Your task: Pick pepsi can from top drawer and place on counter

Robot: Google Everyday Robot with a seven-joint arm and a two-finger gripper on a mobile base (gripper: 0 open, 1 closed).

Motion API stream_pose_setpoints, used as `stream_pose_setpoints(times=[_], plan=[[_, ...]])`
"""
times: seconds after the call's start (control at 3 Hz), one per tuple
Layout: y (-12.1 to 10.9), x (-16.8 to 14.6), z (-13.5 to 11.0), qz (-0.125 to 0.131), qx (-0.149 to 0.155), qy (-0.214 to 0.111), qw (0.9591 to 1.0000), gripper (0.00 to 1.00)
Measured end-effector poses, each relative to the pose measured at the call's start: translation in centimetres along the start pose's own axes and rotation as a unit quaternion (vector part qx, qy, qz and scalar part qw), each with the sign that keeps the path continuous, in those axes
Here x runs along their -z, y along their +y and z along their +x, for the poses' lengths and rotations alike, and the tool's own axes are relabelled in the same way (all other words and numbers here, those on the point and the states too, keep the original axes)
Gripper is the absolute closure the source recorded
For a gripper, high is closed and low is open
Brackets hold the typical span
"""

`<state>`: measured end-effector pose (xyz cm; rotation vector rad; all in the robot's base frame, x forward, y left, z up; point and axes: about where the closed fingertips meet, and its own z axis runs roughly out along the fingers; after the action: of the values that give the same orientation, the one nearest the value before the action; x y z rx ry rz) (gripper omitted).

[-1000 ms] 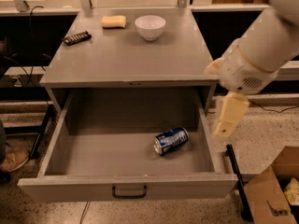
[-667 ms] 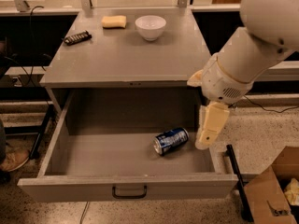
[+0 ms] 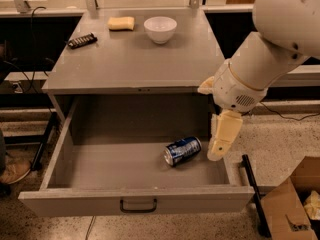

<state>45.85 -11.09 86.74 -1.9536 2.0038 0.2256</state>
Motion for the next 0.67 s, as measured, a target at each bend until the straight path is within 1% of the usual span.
stream_pose_setpoints(times=[0.33, 0.67], plan=[[-1.0, -6.6, -0.7, -0.012, 0.025, 0.015, 0.9995, 0.0], [-1.6, -11.6, -1.1, -0.021, 0.034, 0.024, 0.9989, 0.0]])
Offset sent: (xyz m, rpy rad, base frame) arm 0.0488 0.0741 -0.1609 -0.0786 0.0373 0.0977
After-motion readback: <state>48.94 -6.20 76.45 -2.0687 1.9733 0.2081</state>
